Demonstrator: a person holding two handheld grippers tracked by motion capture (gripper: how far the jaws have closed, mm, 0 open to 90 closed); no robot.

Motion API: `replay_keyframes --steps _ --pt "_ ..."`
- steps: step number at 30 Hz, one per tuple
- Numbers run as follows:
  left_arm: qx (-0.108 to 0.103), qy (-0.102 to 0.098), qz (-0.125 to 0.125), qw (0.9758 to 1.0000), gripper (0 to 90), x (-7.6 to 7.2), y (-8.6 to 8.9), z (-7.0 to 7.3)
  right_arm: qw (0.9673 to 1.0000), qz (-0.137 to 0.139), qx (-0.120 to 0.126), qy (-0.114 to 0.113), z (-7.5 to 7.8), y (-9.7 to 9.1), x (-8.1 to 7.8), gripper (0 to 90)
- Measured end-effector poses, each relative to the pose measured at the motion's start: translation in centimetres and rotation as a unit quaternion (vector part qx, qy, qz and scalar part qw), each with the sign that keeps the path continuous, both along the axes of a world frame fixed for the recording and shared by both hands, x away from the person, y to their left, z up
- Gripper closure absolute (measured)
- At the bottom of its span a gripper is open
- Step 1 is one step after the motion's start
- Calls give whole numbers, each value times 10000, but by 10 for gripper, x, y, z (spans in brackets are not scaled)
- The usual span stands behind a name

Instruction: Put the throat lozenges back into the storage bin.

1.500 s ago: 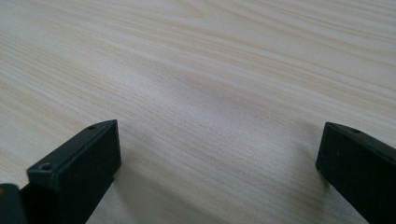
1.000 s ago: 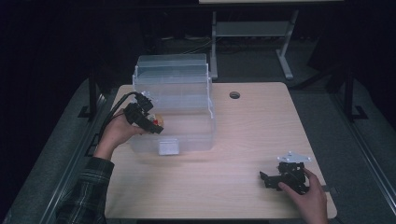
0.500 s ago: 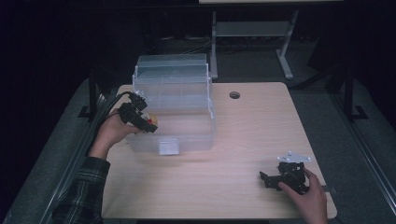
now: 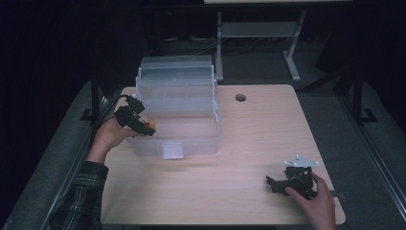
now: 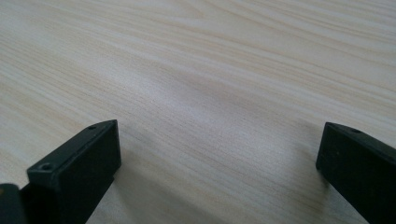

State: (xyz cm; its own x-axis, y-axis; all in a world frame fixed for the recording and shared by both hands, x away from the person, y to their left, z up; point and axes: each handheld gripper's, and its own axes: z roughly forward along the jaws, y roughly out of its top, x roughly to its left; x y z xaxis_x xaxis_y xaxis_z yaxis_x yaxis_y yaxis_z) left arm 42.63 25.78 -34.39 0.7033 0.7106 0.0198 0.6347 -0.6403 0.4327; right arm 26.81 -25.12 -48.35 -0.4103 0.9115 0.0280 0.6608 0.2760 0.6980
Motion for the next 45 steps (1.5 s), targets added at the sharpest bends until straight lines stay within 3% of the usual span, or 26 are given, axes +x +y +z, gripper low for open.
replay_keyframes --steps 45 --pt "121 95 89 9998 191 1 12 -7 10000 2 -2 0 0 0 0 0"
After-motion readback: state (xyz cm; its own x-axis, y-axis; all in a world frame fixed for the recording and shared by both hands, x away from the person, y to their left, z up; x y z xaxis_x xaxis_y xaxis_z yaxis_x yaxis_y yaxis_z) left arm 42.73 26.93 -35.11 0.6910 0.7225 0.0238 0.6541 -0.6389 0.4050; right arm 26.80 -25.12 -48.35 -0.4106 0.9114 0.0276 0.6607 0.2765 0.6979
